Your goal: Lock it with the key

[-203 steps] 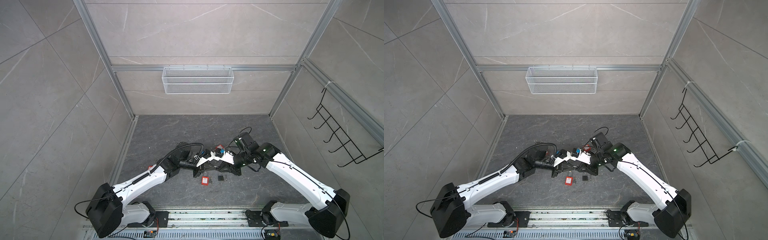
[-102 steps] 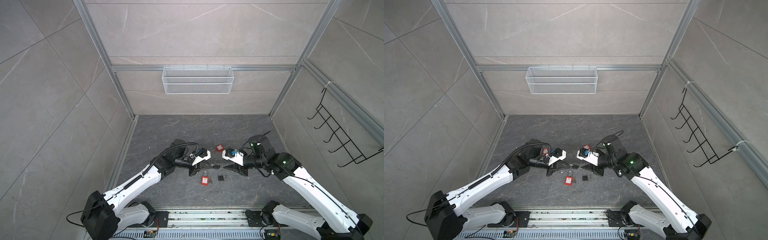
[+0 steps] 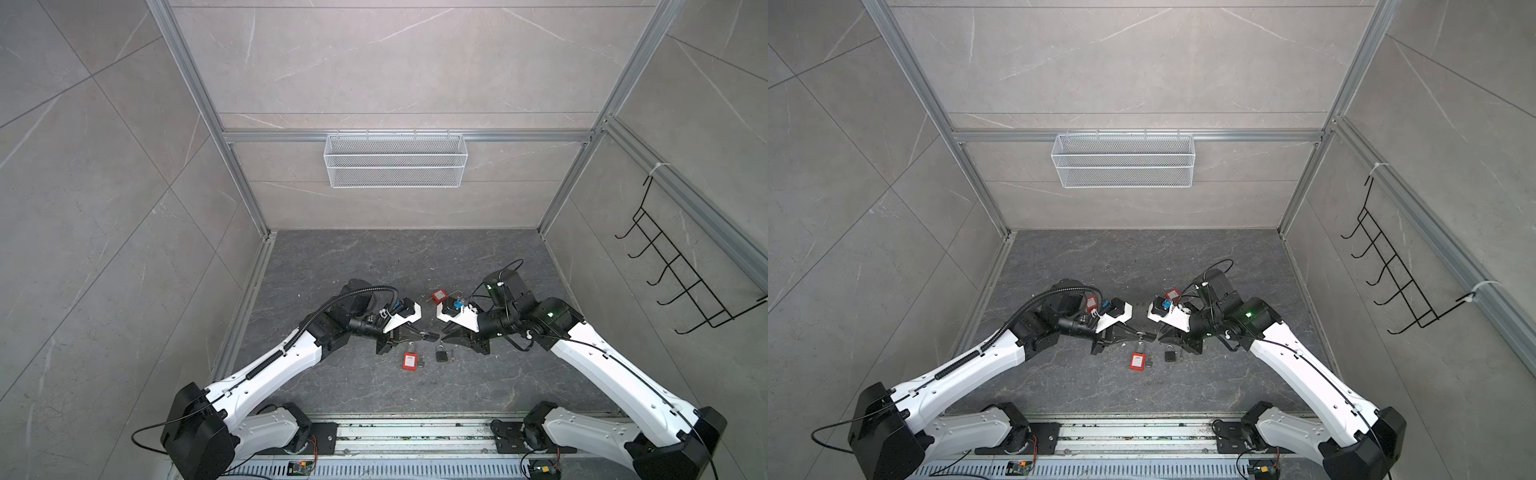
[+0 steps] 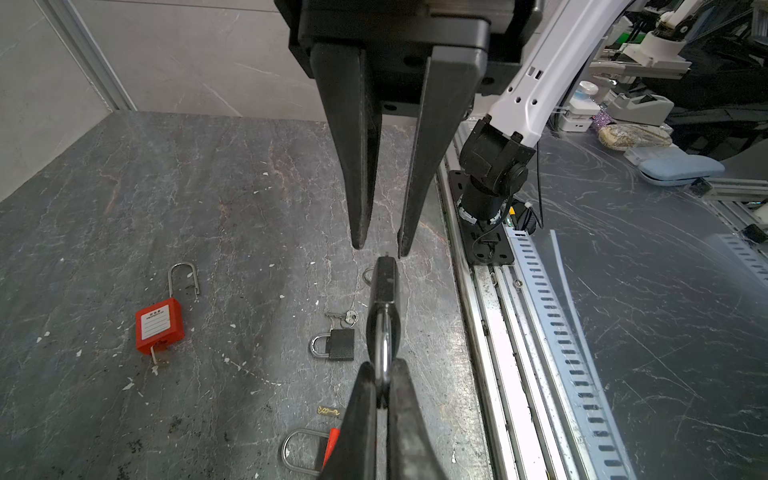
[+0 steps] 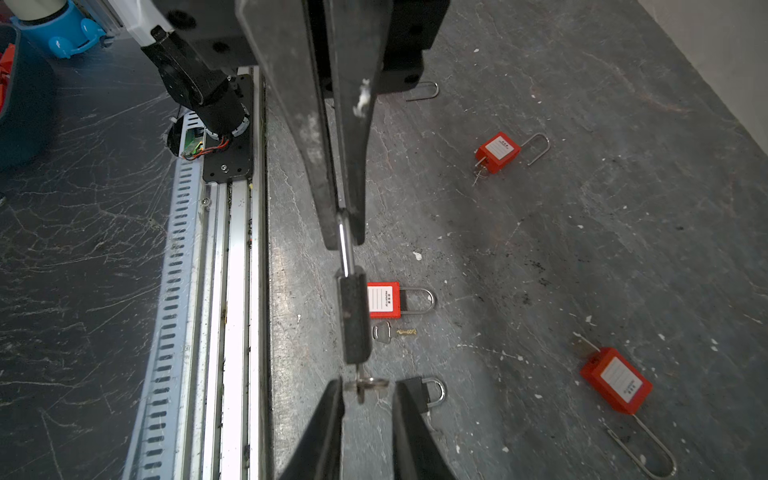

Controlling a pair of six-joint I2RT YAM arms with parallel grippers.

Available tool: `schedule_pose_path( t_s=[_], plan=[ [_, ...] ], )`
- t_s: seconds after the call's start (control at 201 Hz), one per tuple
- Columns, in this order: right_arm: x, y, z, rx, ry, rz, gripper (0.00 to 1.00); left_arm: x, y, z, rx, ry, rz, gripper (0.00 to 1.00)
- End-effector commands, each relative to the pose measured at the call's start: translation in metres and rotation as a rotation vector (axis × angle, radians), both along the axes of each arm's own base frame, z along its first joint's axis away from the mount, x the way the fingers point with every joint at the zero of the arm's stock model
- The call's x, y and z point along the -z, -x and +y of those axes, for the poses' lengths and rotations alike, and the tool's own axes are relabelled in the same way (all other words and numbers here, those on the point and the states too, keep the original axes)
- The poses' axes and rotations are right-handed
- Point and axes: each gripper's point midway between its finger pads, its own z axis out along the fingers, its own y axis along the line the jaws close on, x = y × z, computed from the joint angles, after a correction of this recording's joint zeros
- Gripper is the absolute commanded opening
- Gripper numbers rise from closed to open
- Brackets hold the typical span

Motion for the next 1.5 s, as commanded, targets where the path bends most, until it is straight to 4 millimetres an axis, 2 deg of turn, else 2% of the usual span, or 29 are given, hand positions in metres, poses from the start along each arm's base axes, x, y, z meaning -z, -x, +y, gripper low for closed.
schedule_pose_path(
  t_s=[0.0,0.453,0.861,1.265,1.399,1.494],
  plan=[
    [-0.001,0.005,0.002,-0.027,-0.007,0.03,0.19,-0.031,0.004,-0.004,0.041,0.072,-0.07,0.0],
    [0.006,0.006,0.001,-0.059,0.023,0.031,0.0,-0.03,0.002,-0.005,0.041,0.068,-0.073,0.0],
    [0.017,0.009,-0.007,-0.073,0.071,0.012,0.0,-0.022,0.001,0.0,0.027,0.017,-0.079,0.0],
    [0.037,0.011,-0.015,-0.036,0.089,0.034,0.0,-0.011,-0.002,0.011,0.001,-0.049,-0.072,0.0],
    [0.041,0.006,-0.021,0.006,0.107,0.034,0.0,-0.004,-0.003,0.024,-0.016,-0.118,-0.05,0.0],
    [0.046,-0.002,-0.026,0.067,0.125,0.021,0.0,0.009,0.002,0.042,-0.008,-0.231,-0.014,0.0]
  ],
)
